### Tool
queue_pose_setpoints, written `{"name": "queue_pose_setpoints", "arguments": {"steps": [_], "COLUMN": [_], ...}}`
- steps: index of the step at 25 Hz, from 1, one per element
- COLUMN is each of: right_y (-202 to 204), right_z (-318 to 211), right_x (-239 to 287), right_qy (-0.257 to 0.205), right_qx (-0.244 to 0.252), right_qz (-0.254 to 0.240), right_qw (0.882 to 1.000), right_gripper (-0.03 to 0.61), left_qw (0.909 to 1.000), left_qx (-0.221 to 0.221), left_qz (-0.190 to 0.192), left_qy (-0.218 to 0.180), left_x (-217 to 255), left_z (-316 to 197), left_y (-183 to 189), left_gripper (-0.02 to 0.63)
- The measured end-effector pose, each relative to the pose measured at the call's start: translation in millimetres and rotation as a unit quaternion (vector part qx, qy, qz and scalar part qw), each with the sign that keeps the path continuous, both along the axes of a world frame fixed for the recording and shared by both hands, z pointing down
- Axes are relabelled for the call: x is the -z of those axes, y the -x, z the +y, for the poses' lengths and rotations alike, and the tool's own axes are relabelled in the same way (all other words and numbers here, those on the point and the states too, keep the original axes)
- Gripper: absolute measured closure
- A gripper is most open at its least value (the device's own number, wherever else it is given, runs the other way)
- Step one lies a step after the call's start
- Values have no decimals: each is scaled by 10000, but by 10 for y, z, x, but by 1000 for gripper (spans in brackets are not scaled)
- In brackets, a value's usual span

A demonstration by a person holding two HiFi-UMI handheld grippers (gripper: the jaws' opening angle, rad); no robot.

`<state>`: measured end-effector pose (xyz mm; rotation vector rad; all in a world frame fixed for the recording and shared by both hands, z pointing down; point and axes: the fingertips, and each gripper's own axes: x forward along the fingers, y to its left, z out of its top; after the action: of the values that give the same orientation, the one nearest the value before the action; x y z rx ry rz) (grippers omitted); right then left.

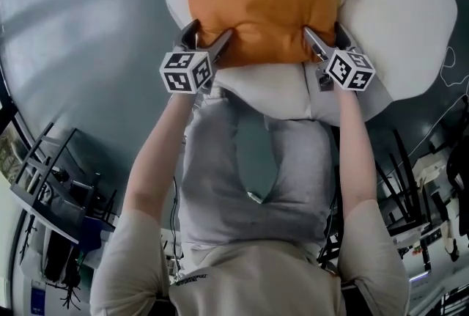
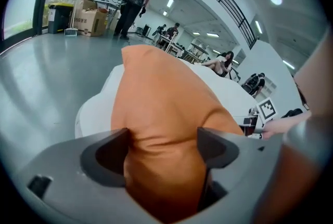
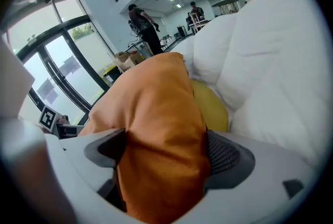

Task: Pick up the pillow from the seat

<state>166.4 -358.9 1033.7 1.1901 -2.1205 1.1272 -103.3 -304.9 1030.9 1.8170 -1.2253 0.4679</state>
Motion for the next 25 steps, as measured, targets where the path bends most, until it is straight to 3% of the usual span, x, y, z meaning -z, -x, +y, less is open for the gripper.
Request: {"name": "queue_pose_setpoints", "arguments": {"steps": [4, 6, 9, 12, 13, 16, 25], "right_y": [92, 159, 265, 308, 328, 419, 419], "right_z": [-8, 3, 22, 10, 6, -9, 122], "right_x": [-121, -88, 12, 191, 270, 595, 1968], "right_qy": [353, 300, -158, -594, -739, -1186, -1841], "right_qx": [267, 510, 915, 986, 963, 933, 892], "right_qz": [-269, -297, 145, 420, 440, 554, 913], "right_qw": [9987, 9978, 9956, 9925, 9916, 9870, 9746], "right_gripper": [113, 206, 374, 505, 523, 543, 543], "left_qw": [9993, 9986, 9974, 9976, 9979, 9989, 9966], "left_qx": [-226, -319, -466, -547, -555, -465, -628], "left_qz": [218, 337, 413, 268, 193, 8, -116], "left_qy": [184, 243, 355, 327, 255, -25, -526], "left_x": [-65, -61, -23, 98, 158, 419, 1748], "left_z": [-37, -48, -78, -105, -117, -158, -122], "left_y": [-38, -80, -162, -213, -206, -136, -147], "left_gripper": [216, 253, 335, 412, 439, 506, 531]}}
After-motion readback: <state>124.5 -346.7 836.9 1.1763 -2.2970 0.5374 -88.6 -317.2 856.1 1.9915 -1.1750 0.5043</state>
